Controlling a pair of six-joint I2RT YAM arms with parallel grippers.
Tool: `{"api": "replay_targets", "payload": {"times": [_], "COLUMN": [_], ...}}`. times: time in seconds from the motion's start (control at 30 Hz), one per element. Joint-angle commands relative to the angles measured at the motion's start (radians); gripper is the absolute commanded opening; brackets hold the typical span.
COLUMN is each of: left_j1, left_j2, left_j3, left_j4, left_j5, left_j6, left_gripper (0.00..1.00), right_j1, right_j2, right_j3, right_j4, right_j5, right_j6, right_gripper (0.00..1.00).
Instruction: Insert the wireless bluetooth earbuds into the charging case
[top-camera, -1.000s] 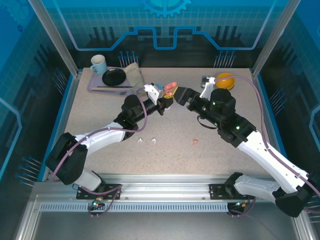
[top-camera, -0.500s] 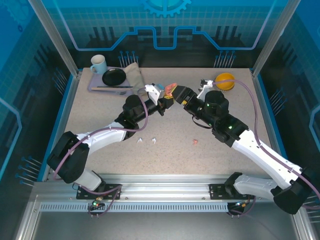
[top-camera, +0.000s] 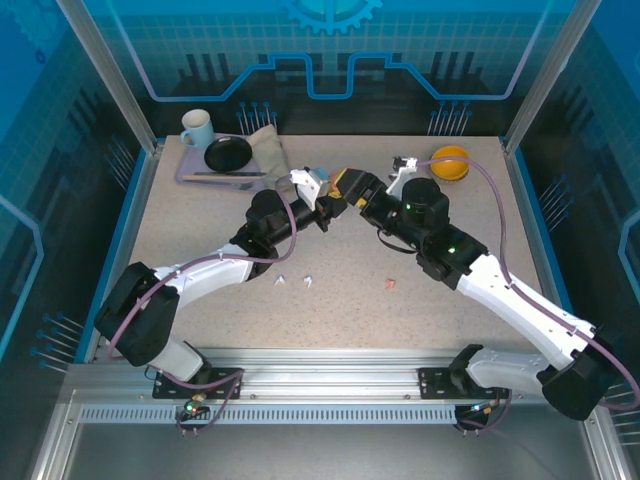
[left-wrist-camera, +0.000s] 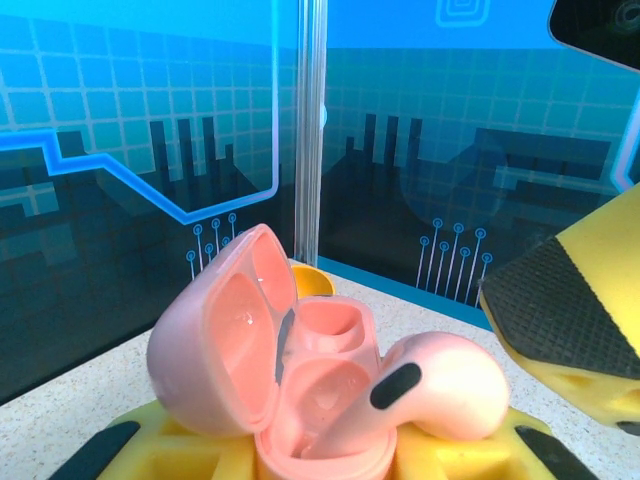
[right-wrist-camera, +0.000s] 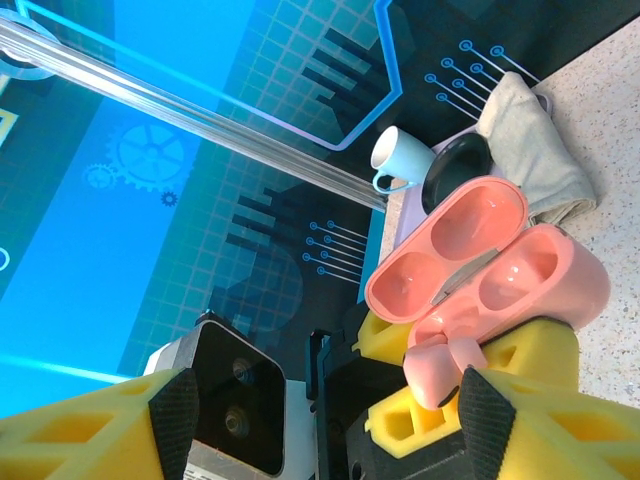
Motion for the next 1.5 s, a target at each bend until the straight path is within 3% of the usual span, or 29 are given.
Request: {"api": "replay_targets", "payload": {"times": [0.0, 1.1, 1.47], "left_j1": [-0.004, -0.006, -0.007], "left_j2": [0.010, -0.010, -0.032], "left_j3": [0.000, -0.017, -0.032], "left_j4": [0.035, 0.058, 0.047], "left_j5": [0.028, 0.065, 0.063], "left_j6": [-0.016, -0.024, -0.016], "left_gripper": [0.00, 0.00, 0.00], "right_j1": [0.013, -0.014, -0.054], "right_j2": [0.011, 0.142, 0.078], "right_j3": [0.041, 0.117, 0.117], "right_j4": [0.037, 0.047, -0.015], "right_j5": [-0.004, -0.043, -0.029], "right_j6": [0.011, -0.006, -0.079], "right_gripper": [0.73, 0.72, 0.72]}}
